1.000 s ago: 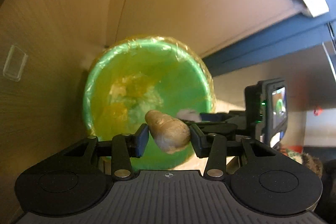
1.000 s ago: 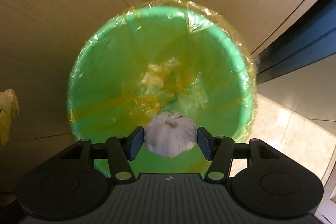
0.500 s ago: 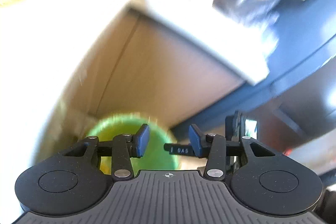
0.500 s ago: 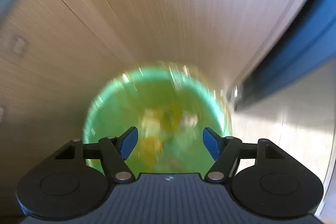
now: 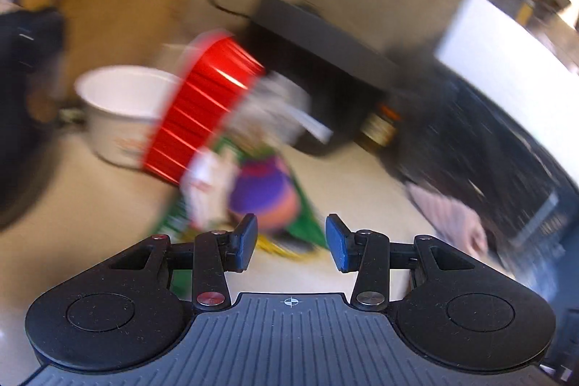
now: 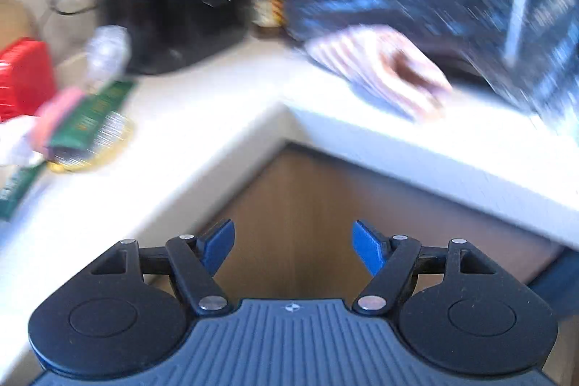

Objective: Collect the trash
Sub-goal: 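Grasp the white plastic tray rim with the left tool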

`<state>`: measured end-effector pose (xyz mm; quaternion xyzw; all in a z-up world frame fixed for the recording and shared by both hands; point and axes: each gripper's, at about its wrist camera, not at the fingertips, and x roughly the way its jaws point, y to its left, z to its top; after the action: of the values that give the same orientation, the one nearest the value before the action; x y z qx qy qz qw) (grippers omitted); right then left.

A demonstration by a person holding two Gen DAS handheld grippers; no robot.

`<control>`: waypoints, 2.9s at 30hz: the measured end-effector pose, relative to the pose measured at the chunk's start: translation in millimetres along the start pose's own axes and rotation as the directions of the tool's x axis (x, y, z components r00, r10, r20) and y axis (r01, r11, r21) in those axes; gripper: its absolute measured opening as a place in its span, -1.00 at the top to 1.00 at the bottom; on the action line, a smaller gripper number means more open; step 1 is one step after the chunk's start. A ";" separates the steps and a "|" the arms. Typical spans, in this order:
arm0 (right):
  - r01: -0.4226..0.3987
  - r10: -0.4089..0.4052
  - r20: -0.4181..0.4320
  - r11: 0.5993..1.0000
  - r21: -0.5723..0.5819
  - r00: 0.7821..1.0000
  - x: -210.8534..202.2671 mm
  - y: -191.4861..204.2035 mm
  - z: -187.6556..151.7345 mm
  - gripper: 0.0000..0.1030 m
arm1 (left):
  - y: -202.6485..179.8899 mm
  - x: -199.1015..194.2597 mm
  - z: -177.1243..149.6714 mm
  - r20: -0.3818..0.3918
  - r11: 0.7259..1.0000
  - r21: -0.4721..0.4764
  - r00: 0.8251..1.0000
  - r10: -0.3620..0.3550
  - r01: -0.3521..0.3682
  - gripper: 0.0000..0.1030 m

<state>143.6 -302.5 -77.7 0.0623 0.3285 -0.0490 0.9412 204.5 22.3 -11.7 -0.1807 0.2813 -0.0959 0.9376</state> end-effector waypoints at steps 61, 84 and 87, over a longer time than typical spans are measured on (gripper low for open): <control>-0.584 0.573 -0.124 0.768 -0.263 0.810 9.6 204.0 53.5 -0.44 | 53.2 -51.5 -32.7 -0.323 0.992 0.117 0.946 -0.002 0.042 0.56; -0.805 0.683 -0.426 0.507 -0.309 0.594 -18.9 260.4 -18.2 -0.10 | 96.9 -109.1 -34.5 -0.169 0.894 0.049 0.878 0.448 -0.446 0.42; -0.769 0.673 -0.375 0.529 -0.359 0.638 -21.8 256.5 -15.9 -0.11 | 104.1 -96.1 -38.2 -0.203 0.895 0.009 0.875 0.438 -0.446 0.43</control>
<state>151.0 -45.8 -54.7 -0.0422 0.3616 0.4366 0.8227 112.1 133.9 -34.8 -0.1190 0.4097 0.1085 0.8979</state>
